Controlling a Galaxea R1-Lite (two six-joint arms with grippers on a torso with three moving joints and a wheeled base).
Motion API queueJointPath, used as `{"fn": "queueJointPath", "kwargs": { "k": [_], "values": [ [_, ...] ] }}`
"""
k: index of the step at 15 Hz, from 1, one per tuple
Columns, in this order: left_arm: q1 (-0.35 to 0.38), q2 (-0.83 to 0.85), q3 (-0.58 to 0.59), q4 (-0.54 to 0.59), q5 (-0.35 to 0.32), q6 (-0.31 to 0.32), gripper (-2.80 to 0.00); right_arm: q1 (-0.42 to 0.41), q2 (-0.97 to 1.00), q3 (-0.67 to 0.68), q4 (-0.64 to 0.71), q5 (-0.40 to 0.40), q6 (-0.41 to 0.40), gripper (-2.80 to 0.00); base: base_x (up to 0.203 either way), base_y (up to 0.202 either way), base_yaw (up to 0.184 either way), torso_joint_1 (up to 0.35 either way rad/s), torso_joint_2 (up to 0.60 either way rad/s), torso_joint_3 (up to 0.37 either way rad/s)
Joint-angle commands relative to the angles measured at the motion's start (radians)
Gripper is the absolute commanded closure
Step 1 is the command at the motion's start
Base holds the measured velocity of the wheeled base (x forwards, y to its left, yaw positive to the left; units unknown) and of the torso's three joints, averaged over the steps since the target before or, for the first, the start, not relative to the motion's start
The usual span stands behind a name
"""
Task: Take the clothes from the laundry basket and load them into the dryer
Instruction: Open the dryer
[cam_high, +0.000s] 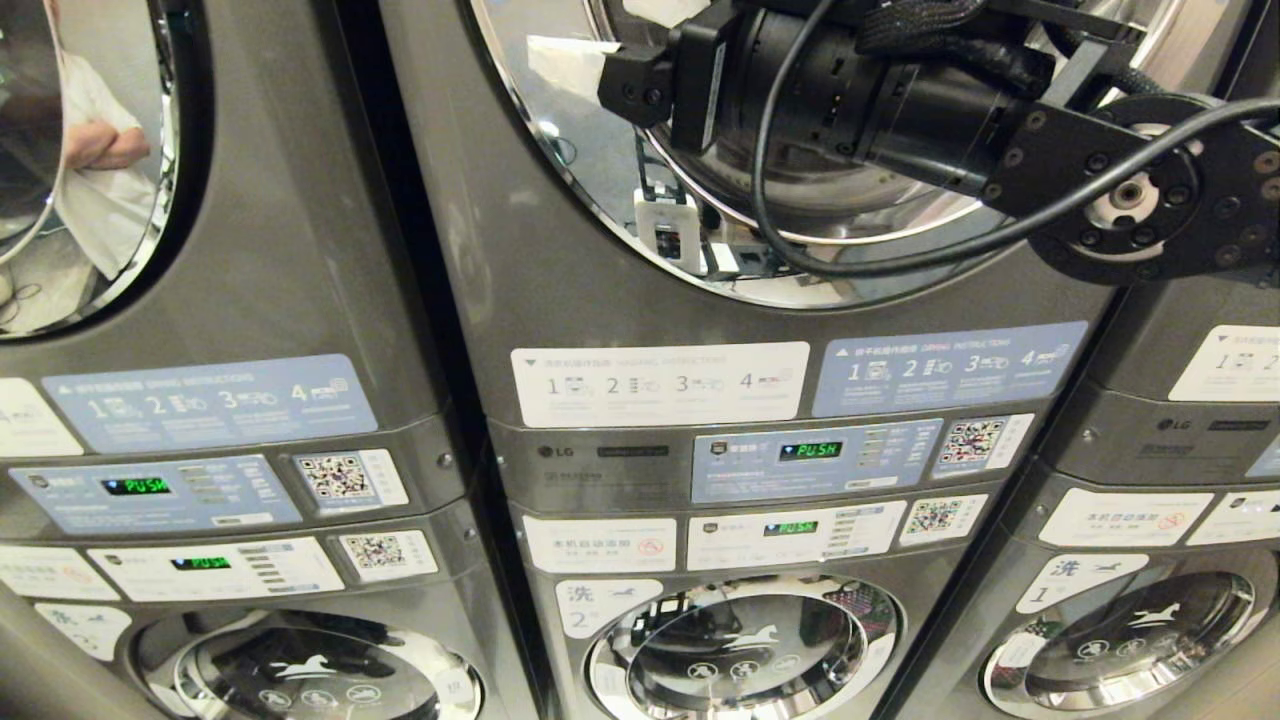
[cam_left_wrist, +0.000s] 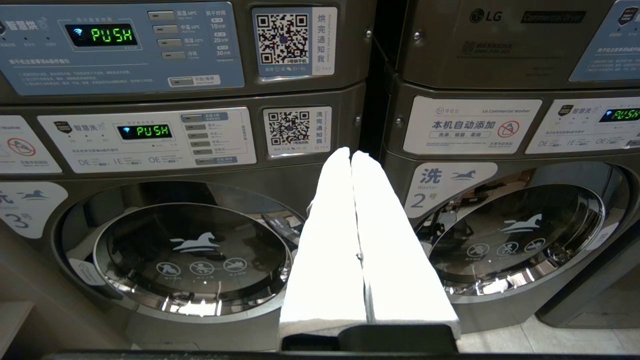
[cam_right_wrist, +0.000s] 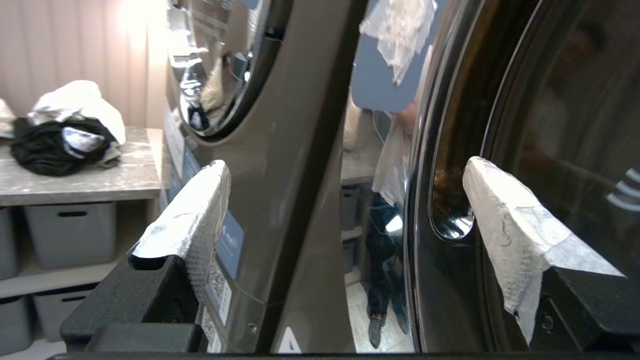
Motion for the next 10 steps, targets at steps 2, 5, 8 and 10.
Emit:
{"fn": "queueJointPath", "kwargs": {
  "k": [2, 5, 8, 10],
  "values": [
    [0.0, 0.0, 0.0, 0.001, 0.0, 0.0, 0.0, 0.012, 0.028, -0.01, -0.011, -0.037, -0.001, -2.8, 0.0, 0.0, 0.0, 0.0, 0.0, 0.0],
    [0.0, 0.0, 0.0, 0.001, 0.0, 0.0, 0.0, 0.024, 0.052, -0.01, -0.067, -0.047, -0.002, -2.8, 0.0, 0.0, 0.0, 0.0, 0.0, 0.0],
    [0.0, 0.0, 0.0, 0.001, 0.0, 0.0, 0.0, 0.027, 0.068, -0.01, -0.072, -0.082, -0.001, -2.8, 0.0, 0.0, 0.0, 0.0, 0.0, 0.0],
    [0.0, 0.0, 0.0, 0.001, 0.0, 0.0, 0.0, 0.027, 0.083, -0.01, -0.113, -0.094, 0.0, -2.8, 0.0, 0.0, 0.0, 0.0, 0.0, 0.0]
  ]
}}
